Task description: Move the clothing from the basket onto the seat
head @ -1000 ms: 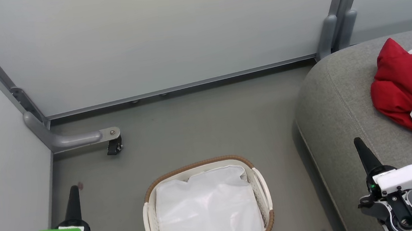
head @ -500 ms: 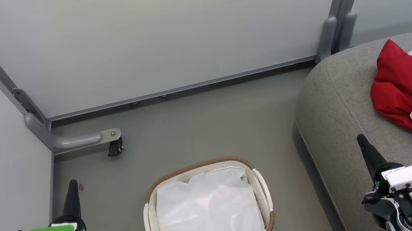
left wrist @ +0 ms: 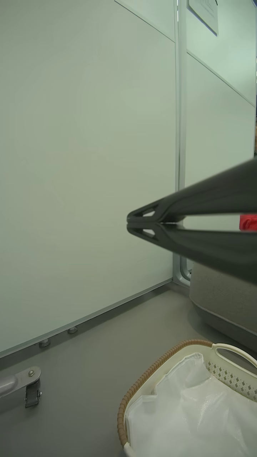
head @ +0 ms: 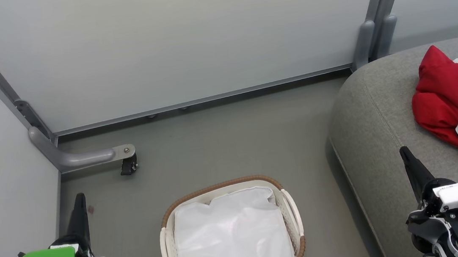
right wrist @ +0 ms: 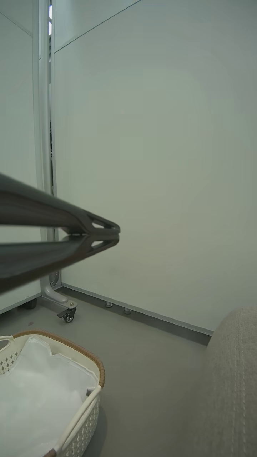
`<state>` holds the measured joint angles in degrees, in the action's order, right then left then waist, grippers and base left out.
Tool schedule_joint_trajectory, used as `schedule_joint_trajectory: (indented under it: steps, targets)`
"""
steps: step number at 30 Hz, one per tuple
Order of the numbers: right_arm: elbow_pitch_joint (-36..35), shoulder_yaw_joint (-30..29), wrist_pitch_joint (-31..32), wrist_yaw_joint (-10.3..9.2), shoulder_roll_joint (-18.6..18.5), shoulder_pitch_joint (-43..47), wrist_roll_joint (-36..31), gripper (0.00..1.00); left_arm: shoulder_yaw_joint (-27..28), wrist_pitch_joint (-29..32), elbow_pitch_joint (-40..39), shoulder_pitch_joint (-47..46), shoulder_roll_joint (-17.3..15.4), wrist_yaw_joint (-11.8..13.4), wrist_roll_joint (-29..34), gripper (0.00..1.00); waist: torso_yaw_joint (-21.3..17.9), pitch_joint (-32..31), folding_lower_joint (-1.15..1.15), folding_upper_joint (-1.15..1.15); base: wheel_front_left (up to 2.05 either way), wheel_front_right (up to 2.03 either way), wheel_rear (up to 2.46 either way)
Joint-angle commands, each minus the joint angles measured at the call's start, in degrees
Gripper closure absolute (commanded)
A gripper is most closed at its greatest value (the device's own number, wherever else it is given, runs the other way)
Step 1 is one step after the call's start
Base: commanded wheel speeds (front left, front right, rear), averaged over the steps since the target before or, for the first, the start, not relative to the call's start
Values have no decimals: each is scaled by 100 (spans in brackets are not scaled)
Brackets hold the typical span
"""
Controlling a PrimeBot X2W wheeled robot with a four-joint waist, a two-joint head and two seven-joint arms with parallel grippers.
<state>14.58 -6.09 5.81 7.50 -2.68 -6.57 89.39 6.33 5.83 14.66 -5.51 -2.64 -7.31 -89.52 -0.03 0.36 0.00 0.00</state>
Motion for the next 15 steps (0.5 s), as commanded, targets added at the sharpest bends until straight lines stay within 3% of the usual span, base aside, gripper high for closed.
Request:
schedule_joint_trajectory:
  steps: [1,15]
  targets:
    - [-43,-28,31,-2,-35,55,117,100,24,31,-49,-103,-41,-26,-113,100,1,-4,0,0,0,0,0]
    - [-73,-59,92,-2,-36,68,309,100,30,93,-72,-101,-41,-29,-297,100,3,-19,0,0,0,0,0]
